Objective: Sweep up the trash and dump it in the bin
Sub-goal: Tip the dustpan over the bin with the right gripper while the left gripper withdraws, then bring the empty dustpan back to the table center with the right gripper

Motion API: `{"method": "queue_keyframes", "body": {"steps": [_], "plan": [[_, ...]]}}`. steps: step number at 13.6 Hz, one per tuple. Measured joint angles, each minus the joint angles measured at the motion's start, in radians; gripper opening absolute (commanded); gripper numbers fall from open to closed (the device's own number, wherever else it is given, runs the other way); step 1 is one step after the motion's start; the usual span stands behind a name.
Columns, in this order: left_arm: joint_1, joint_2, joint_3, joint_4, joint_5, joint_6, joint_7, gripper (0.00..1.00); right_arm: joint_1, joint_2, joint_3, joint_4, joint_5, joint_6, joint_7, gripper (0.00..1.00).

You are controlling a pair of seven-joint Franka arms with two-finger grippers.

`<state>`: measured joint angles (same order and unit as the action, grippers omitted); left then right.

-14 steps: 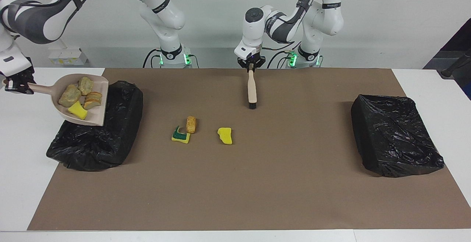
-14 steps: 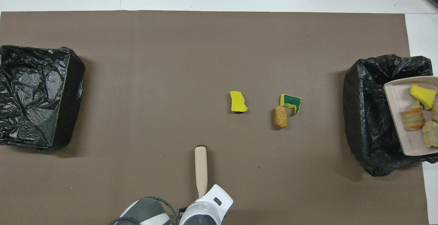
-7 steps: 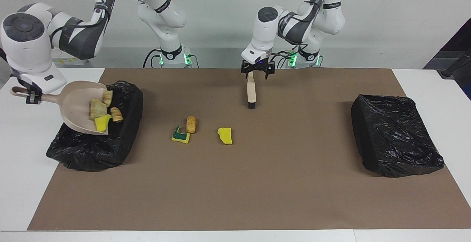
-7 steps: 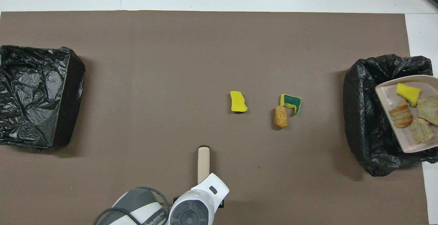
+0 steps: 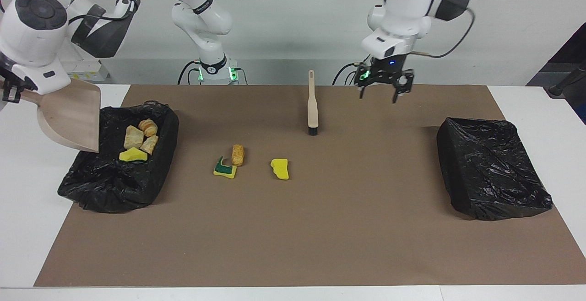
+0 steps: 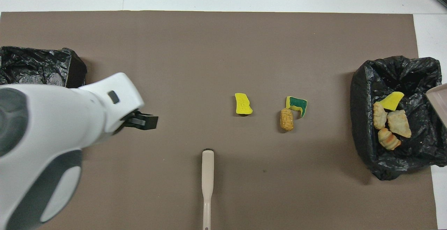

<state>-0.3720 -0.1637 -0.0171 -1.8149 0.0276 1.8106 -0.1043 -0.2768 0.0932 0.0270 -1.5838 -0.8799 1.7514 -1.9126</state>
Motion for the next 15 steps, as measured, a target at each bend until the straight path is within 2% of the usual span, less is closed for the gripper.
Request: {"method": "queue_keyframes", "body": {"steps": [3, 8, 12, 15], "plan": [[0.12, -0.001, 0.003, 0.145, 0.0, -0.128, 0.123, 1.0, 0.014, -0.033, 0.001, -0.004, -0.014, 0.0, 0.0, 0.0], [0.222, 0.03, 0.004, 0.261, -0.006, -0.243, 0.223, 1.0, 0.096, -0.059, 0.005, -0.017, 0.001, -0.025, 0.034, 0.0], [0.25, 0.081, 0.002, 0.328, -0.01, -0.296, 0.243, 1.0, 0.094, -0.061, 0.001, -0.033, 0.247, -0.044, 0.11, 0.0], [0.277, 0.113, 0.002, 0.368, -0.015, -0.311, 0.251, 1.0, 0.093, -0.081, 0.003, -0.074, 0.403, -0.044, 0.252, 0.0]]}}
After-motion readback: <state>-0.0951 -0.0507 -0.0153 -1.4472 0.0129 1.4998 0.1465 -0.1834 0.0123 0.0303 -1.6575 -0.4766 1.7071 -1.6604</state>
